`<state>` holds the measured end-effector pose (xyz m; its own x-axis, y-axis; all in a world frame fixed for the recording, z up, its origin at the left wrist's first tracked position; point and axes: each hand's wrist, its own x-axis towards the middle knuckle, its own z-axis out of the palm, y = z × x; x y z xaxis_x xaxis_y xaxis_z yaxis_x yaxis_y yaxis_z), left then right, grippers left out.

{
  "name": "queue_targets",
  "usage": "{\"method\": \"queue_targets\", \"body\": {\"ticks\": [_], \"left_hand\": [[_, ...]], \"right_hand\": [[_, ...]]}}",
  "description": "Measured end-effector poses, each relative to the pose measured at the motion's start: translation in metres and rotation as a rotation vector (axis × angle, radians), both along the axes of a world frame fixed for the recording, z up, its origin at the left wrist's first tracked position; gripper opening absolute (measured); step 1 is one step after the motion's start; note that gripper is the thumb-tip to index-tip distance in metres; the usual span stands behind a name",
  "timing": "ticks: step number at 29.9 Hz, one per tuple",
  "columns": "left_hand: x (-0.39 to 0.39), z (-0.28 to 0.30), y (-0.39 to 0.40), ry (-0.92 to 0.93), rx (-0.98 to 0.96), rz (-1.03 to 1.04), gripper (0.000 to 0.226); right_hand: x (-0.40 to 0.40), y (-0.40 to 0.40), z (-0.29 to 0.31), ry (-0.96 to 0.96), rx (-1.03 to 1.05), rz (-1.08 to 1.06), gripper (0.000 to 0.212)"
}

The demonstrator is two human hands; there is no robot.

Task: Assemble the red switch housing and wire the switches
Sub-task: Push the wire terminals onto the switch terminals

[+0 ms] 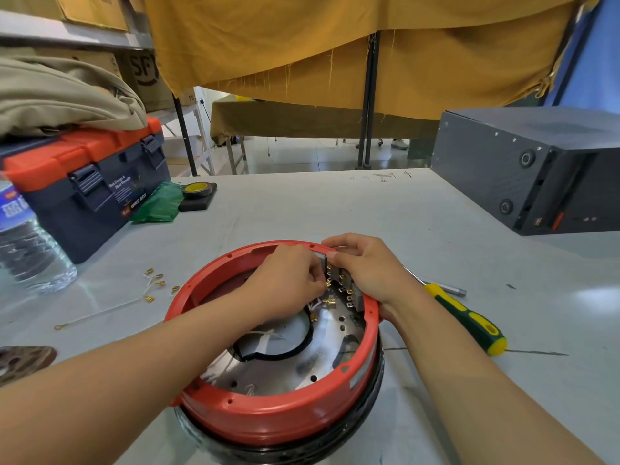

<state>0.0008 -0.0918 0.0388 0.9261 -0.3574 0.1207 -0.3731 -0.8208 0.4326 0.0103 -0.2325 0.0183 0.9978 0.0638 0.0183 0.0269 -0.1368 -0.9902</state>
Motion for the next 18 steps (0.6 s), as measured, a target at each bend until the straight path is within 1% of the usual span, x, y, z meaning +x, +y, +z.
{"method": "queue_targets", "body": {"ticks": [7,18], "left_hand": [[0.0024,0.0056,-0.0003,0.002,0.049,-0.04,0.012],[0.0021,-0.003,-0.0001,0.009,-0.05,0.022,0.013]], "right_hand": [[-0.0017,-0.0008,-0.0006,0.001,0.0,-0.047,0.02],[-0.0041,0.001,-0.0002,0.006,0.043,-0.063,0.019]]}}
